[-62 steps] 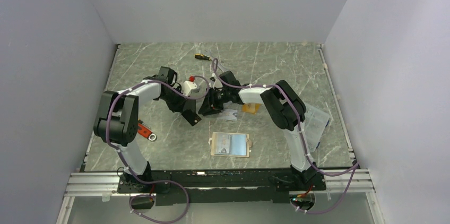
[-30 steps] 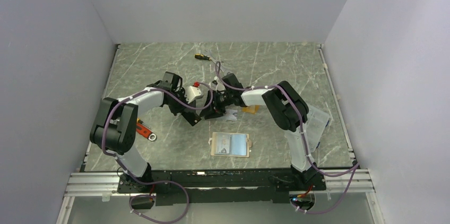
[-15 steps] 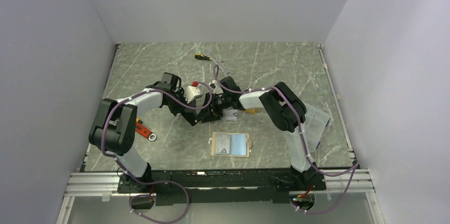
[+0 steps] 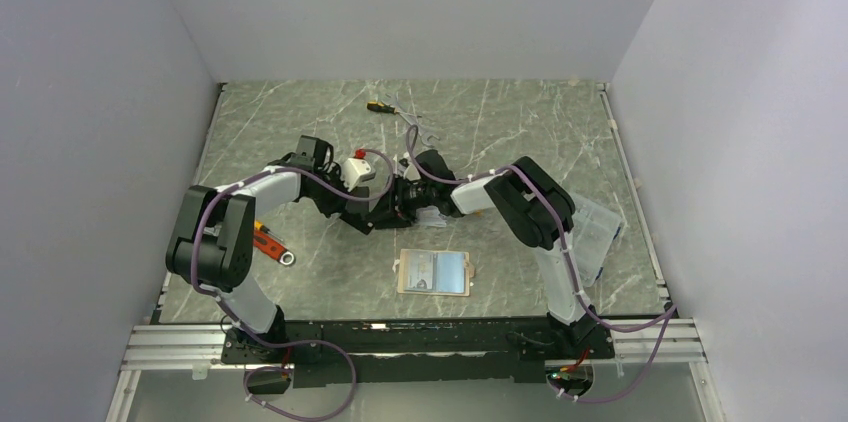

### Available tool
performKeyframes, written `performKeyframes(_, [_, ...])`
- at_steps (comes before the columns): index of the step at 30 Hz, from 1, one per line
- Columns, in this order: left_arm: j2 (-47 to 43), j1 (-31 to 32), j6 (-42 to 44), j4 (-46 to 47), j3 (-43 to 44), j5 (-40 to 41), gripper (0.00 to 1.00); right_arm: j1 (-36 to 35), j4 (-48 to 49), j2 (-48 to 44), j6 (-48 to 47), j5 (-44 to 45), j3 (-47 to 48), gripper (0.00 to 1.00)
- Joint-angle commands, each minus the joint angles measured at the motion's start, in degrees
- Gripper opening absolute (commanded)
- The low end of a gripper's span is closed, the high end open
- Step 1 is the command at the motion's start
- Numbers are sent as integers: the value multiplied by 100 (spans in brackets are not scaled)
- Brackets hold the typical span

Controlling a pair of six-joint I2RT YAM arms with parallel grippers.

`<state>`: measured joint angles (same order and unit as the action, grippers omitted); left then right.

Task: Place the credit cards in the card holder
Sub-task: Pick up the credit card from the center of the board.

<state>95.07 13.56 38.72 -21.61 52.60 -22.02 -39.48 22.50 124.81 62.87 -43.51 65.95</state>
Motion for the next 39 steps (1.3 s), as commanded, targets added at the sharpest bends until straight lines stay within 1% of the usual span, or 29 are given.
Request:
performKeyframes(1, [-14,-12,-53,-86,-125,-213,0,-13,764,-165,215,352,-50,44])
performKeyframes(4, [-28,-11,-62,-81,-136,-222,0,-6,948,-234,227,411,-74,44])
performKeyframes(6, [-17,-51,-54,-148,-118,-280,0,-13,721,-227,110,432,26,44])
performKeyframes(9, [-31,-308,-44,-434,129,-572,0,-11,635,-246,74,428,-60,43])
performKeyframes(12, [-226,-509,22,-646,304,-780,0,1,589,-278,55,433,-160,43])
performKeyframes(18, [-559,-475,17,-856,318,-996,0,1,491,-280,4,450,-184,43])
performKeyframes(25, [-427,-60,82,-660,12,-586,0,3,514,-195,43,398,-138,43])
performKeyframes(34, [-228,5,131,-281,-132,321,0,3,536,-263,11,421,-200,42])
performKeyframes(39, [-73,168,148,-275,-115,484,0,19,526,-380,-20,431,-281,42])
